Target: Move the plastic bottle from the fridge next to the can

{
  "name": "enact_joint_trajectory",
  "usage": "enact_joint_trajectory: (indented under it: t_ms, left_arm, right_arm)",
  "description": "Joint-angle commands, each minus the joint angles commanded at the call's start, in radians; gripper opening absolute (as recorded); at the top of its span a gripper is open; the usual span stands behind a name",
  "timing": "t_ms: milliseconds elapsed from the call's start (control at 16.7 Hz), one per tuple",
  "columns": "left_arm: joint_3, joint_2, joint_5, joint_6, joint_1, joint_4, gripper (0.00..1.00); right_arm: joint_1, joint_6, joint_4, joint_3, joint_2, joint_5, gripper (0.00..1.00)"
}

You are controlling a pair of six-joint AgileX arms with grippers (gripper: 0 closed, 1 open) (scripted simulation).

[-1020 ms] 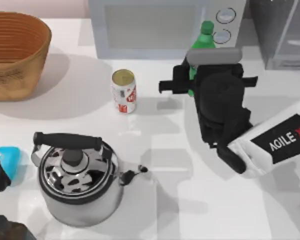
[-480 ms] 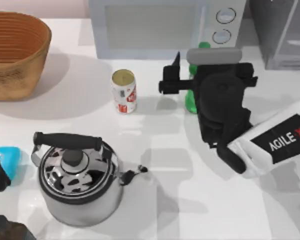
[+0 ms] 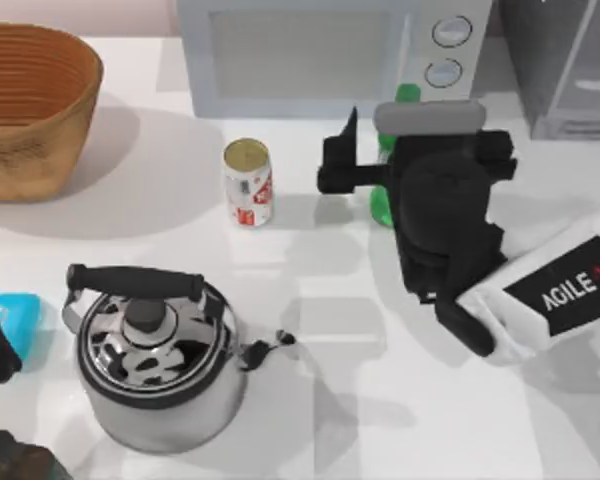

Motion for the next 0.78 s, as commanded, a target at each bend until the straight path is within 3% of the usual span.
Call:
enact_joint_trajectory:
  t_ms: [540,780]
  left_arm:
    - [0.0,0.0,0.0,0.0,0.0,0.0,1.0]
    - [0.0,0.0,0.0,0.0,0.0,0.0,1.0]
  right_arm:
    - [0.029,0.004,0.027,-0.072,-0.029,0.031,1.0]
    - [0.013,0.001,-0.036,-0.13,-0.129,-0.023,1.0]
